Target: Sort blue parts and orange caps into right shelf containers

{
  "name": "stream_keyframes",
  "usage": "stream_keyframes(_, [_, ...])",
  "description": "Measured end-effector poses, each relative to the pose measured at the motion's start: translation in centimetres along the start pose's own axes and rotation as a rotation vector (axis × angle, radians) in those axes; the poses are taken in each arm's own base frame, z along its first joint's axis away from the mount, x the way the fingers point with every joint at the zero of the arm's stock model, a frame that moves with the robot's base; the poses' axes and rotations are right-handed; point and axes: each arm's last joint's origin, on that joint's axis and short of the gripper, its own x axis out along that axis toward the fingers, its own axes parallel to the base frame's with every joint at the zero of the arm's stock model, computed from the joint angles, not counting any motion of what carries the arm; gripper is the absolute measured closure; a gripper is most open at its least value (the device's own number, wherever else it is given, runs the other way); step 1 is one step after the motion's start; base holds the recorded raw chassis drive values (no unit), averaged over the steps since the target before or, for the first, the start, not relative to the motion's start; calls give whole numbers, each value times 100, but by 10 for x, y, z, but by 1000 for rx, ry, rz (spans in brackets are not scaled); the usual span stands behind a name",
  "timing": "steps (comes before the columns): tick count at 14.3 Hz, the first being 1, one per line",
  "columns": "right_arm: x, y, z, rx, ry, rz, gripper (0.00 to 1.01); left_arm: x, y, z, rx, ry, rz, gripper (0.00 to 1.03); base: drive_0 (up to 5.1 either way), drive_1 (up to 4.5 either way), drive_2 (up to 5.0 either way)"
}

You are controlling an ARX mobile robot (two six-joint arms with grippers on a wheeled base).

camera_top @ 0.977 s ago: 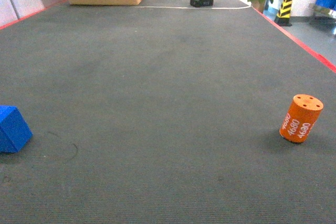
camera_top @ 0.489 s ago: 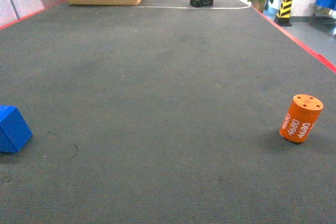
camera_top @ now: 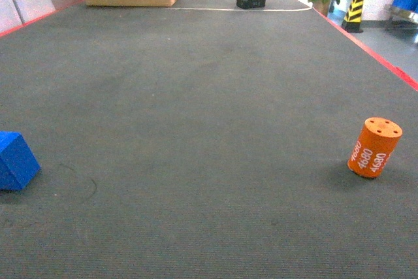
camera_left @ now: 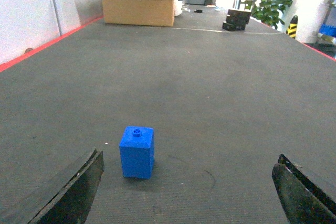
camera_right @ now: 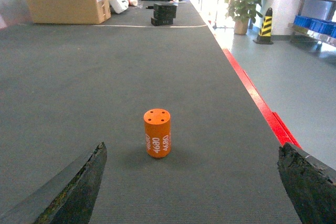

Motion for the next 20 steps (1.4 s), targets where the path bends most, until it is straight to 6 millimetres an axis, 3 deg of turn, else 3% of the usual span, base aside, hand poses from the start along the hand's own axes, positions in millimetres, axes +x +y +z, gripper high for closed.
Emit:
stream_keyframes(16, [0, 0, -1, -6, 22, -12, 3, 0, 0, 0, 0, 0, 0, 5, 0, 0, 0])
stream_keyframes(18, [9, 1, -6, -28, 136, -69, 3, 0, 0, 0, 0, -1, 0, 5, 0, 0, 0])
stream_keyframes(20, [28, 1, 6, -25, 105, -64, 3, 0, 0, 0, 0, 0, 0, 5, 0, 0, 0])
